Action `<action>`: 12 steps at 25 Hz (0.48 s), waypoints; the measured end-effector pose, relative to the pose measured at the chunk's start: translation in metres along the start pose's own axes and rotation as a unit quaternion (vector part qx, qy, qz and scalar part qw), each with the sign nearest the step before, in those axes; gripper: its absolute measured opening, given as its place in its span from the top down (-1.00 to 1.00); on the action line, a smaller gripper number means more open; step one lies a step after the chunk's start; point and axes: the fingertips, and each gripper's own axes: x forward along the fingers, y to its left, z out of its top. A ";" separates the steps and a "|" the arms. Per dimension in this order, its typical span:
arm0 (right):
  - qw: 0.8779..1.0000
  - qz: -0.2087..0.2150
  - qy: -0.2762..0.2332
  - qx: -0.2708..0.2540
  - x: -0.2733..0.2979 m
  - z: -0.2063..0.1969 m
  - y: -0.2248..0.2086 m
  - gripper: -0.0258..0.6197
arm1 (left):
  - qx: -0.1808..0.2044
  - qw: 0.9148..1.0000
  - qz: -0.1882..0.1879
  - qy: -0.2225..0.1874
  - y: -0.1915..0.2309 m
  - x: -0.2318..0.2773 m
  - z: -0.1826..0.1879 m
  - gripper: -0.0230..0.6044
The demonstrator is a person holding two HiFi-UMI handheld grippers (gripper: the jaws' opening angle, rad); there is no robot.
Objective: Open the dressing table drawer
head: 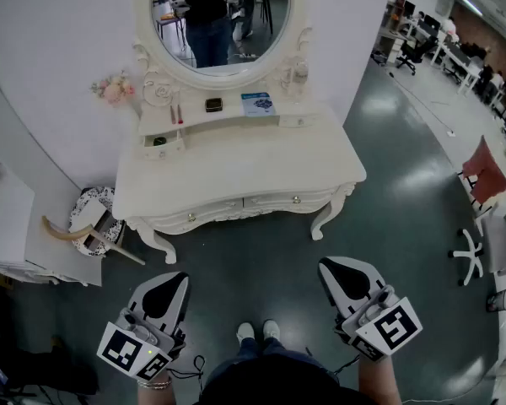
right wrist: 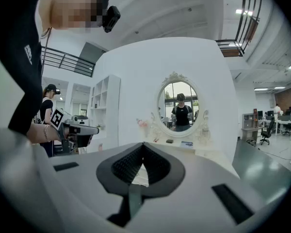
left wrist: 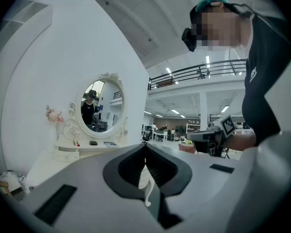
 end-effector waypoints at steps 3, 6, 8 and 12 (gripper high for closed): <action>1.000 -0.013 0.003 0.004 -0.008 0.003 -0.008 0.86 | -0.003 1.000 -0.002 0.000 -0.009 0.005 0.000 0.87; 1.000 -0.014 0.000 0.008 -0.015 0.004 -0.015 0.86 | 0.002 1.000 -0.011 -0.005 -0.018 0.013 0.004 0.87; 1.000 -0.018 -0.001 0.010 -0.020 0.003 -0.020 0.86 | 0.002 1.000 -0.013 -0.005 -0.021 0.019 0.004 0.87; 1.000 -0.016 -0.003 0.010 -0.029 0.003 -0.027 0.86 | 0.001 1.000 -0.014 -0.002 -0.028 0.028 0.002 0.87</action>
